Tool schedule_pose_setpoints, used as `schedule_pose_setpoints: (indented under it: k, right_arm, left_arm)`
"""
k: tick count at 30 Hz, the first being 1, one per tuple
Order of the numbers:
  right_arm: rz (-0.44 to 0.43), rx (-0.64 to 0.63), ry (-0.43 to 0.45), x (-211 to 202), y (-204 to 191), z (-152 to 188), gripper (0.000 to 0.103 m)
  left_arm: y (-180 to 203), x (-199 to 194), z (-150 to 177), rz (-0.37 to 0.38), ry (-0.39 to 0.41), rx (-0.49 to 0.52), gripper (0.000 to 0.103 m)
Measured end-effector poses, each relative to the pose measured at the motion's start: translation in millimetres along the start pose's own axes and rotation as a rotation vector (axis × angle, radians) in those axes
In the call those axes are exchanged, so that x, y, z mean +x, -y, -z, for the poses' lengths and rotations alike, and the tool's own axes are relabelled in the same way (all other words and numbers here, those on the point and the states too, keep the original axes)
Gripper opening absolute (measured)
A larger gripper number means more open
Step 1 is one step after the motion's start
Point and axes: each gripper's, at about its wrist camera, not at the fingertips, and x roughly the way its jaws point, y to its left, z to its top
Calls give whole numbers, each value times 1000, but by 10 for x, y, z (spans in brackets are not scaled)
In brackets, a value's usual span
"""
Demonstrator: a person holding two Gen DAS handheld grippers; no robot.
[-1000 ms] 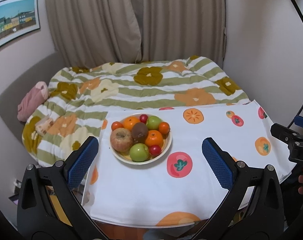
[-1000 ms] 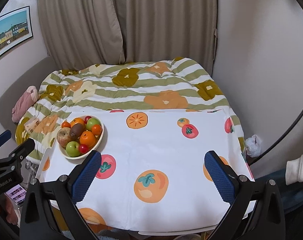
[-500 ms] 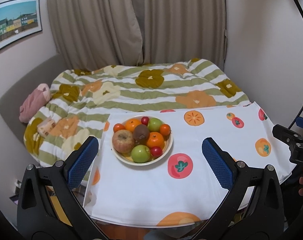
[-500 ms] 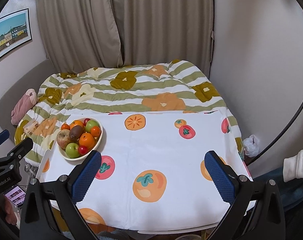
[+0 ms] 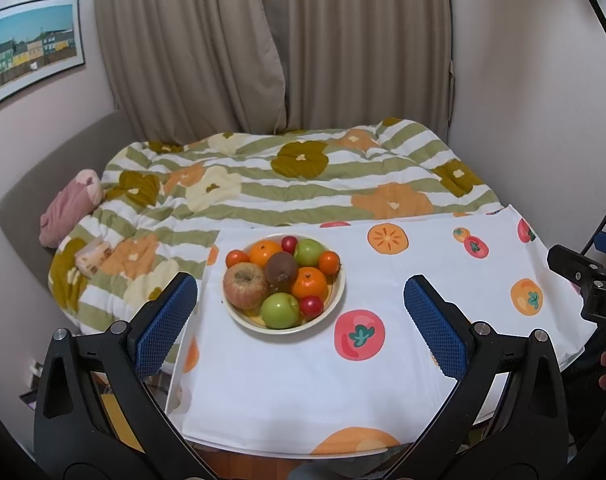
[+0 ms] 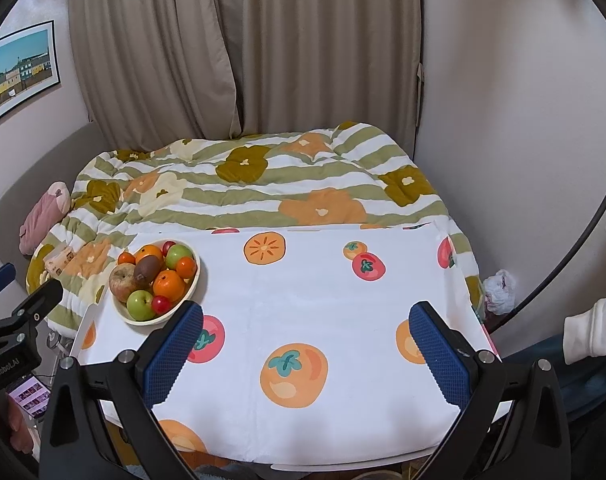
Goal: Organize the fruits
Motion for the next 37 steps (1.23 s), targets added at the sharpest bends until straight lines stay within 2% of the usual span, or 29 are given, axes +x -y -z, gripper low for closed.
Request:
schedule_pose_setpoints:
  k: [22,32,37]
  right_arm:
    - [0,4,6,21,9,-10,103]
    - [1,3,12,23,-14,-28,103]
    - [2,2,18,20,-41,-64,103]
  left_arm:
    - [35,25,-11,2,-3,2,103]
    - [97,6,21,-4,15,42,103]
    - [68,2,18,7,23,24,103]
